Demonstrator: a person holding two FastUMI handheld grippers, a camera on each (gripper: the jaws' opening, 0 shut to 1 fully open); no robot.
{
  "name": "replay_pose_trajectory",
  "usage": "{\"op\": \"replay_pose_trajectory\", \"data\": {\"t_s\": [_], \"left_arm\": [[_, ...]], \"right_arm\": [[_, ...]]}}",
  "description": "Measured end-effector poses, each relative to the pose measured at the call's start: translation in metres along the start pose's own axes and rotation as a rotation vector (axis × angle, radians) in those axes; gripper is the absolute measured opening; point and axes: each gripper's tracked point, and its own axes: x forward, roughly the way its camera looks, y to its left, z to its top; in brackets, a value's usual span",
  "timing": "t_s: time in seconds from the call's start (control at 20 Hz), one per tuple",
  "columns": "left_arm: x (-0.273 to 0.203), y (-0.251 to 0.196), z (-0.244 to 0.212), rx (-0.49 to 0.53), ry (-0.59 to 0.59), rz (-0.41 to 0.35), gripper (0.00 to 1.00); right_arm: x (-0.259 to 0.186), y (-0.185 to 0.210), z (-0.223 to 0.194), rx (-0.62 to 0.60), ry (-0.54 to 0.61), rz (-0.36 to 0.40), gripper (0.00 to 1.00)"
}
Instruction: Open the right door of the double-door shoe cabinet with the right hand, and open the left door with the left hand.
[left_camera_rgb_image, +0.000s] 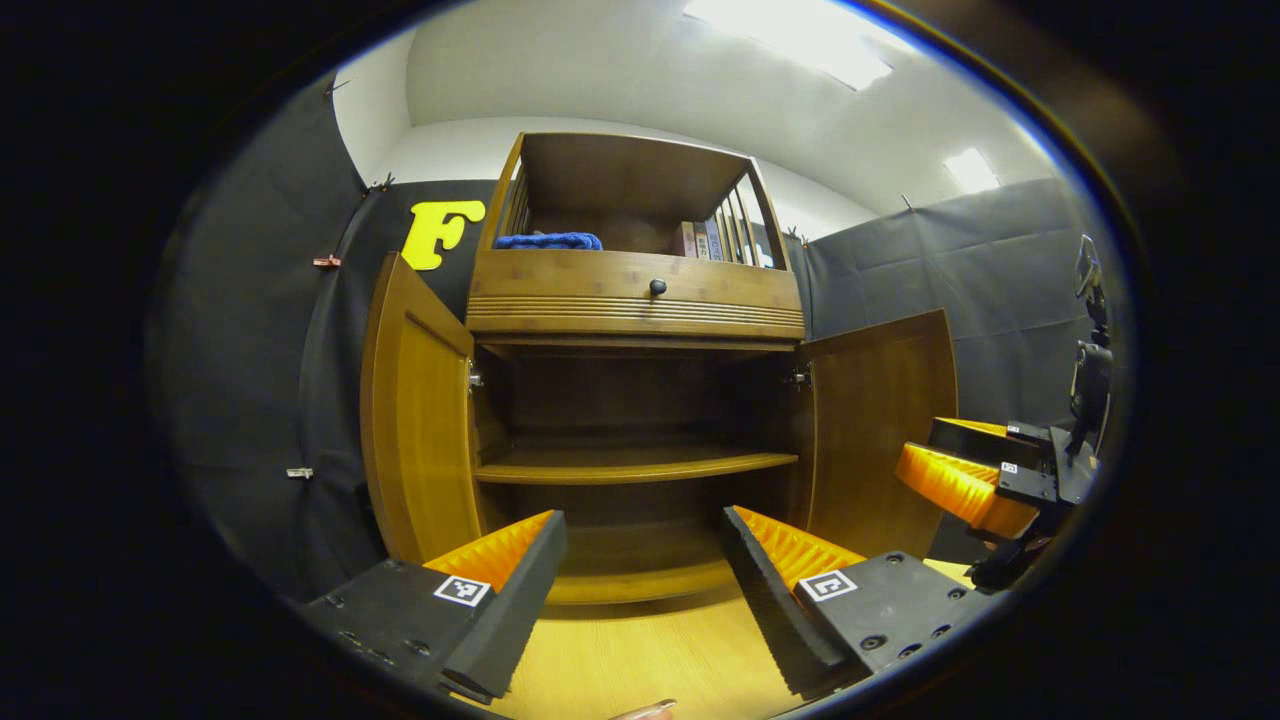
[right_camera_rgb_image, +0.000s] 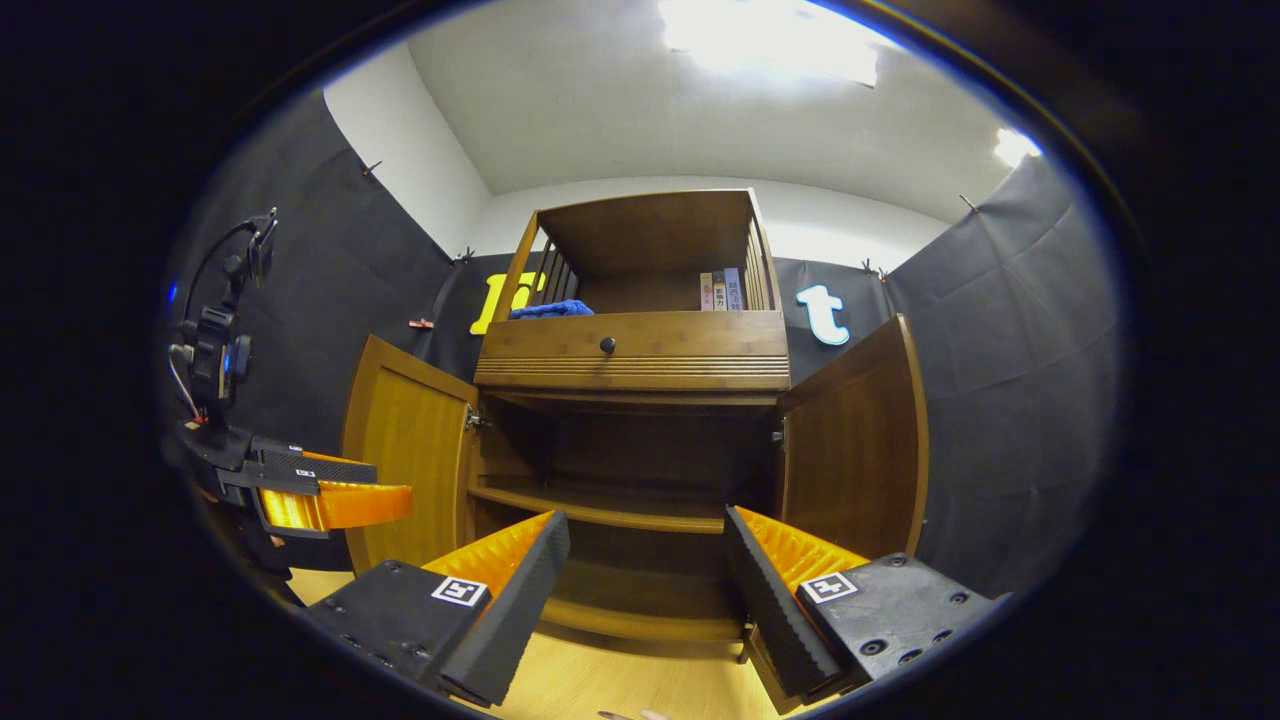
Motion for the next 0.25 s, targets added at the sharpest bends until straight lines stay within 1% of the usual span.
{"op": "replay_pose_trajectory", "data": {"t_s": [0.05,0.1,0.2,0.25], "left_arm": [[0.0009,-0.0019,-0.0002,0.0,0.001,-0.002,0.96],[0.0009,-0.0027,0.0005,-0.001,0.0,-0.003,0.99],[0.0012,-0.0025,0.0007,0.0,-0.001,-0.003,0.99],[0.001,-0.0031,0.0014,-0.001,-0.002,-0.003,0.96]], "right_arm": [[-0.0008,0.0,0.0004,-0.001,-0.001,-0.001,0.98],[-0.0011,0.0002,0.0002,0.0,-0.001,-0.002,0.98],[-0.0015,0.0001,0.0003,0.003,0.0,0.0,0.98],[-0.0018,-0.0009,0.0007,0.002,-0.001,-0.003,0.98]]}}
